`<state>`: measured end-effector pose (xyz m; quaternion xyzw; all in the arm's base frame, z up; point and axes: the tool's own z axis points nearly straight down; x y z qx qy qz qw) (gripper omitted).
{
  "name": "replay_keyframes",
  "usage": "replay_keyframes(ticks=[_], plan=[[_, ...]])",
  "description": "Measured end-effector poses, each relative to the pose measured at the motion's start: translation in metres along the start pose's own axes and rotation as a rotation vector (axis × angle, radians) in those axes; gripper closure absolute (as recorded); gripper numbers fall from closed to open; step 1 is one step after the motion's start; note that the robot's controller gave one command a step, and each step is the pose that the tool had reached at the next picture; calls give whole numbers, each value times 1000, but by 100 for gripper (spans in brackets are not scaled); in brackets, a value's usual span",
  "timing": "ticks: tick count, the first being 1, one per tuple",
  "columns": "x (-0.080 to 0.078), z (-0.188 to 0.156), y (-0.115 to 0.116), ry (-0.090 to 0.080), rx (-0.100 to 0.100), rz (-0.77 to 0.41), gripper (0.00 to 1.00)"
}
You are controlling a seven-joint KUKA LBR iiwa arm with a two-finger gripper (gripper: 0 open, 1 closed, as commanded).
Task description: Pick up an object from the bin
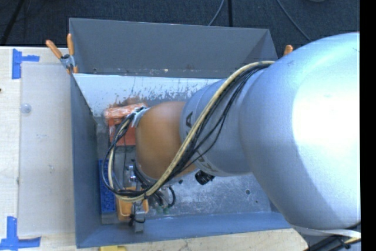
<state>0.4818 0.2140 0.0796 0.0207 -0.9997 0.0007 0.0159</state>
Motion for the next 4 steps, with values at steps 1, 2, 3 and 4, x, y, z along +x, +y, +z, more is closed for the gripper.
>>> replay_keyframes(ticks=[1, 2, 3, 4], plan=[[2, -3, 0, 5, 1, 0, 100], [1, -13, 0, -6, -2, 1, 100], [0, -26, -1, -11, -2, 1, 100], [-1, -38, -1, -14, -3, 2, 100]])
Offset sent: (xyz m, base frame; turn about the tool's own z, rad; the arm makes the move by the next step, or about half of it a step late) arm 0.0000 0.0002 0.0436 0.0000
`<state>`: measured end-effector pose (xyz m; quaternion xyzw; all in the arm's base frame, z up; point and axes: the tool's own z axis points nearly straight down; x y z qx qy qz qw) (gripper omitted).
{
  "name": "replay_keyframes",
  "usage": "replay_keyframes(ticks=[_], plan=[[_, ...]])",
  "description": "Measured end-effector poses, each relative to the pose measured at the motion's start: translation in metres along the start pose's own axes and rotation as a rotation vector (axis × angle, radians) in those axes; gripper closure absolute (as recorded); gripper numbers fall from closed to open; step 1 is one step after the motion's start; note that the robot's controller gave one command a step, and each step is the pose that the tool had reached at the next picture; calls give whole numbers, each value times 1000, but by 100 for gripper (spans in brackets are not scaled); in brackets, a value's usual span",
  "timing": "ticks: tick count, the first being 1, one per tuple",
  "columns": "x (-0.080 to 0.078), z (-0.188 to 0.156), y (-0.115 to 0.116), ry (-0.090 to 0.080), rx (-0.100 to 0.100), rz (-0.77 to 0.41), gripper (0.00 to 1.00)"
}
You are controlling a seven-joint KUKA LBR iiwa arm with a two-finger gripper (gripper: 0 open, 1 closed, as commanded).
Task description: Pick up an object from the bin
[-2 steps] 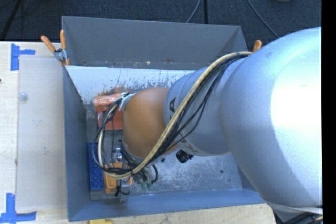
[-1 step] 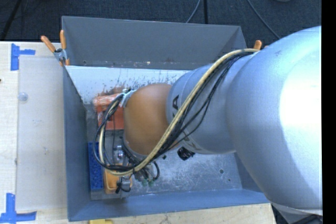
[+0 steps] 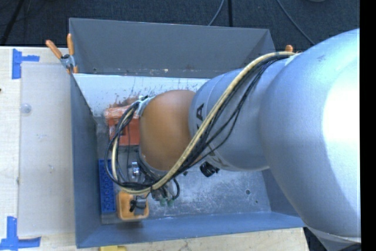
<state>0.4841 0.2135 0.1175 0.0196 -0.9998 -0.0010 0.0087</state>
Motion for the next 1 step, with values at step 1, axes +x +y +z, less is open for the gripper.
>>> replay_keyframes(ticks=[1], plan=[[1, -9, -1, 3, 1, 0, 100]])
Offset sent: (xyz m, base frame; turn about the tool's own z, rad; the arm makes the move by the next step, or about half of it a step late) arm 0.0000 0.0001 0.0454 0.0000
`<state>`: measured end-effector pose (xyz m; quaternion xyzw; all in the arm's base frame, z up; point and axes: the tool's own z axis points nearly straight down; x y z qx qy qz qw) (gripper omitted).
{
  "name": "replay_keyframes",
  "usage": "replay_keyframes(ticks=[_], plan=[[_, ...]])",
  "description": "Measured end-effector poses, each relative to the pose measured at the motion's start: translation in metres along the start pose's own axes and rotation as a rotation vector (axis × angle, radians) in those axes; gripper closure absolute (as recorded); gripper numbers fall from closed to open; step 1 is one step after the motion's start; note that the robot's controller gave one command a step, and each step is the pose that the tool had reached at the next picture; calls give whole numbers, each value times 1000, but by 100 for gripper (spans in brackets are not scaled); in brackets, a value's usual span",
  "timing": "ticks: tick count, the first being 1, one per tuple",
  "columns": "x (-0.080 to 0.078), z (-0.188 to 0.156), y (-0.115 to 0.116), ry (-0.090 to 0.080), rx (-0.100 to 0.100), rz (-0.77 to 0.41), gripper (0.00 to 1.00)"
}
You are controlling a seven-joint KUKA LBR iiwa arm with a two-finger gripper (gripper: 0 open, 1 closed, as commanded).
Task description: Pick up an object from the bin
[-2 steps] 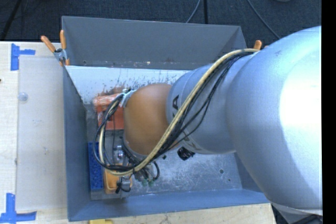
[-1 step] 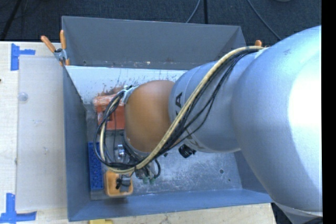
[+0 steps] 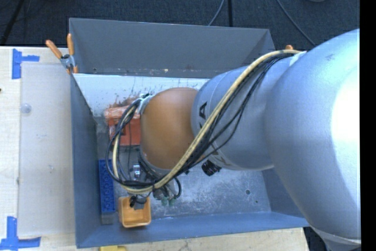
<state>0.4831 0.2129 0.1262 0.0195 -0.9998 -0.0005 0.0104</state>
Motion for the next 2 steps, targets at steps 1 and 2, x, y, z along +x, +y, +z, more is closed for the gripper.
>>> replay_keyframes(ticks=[1, 2], plan=[[0, -11, 0, 1, 0, 0, 100], [1, -23, -1, 4, 2, 0, 100]])
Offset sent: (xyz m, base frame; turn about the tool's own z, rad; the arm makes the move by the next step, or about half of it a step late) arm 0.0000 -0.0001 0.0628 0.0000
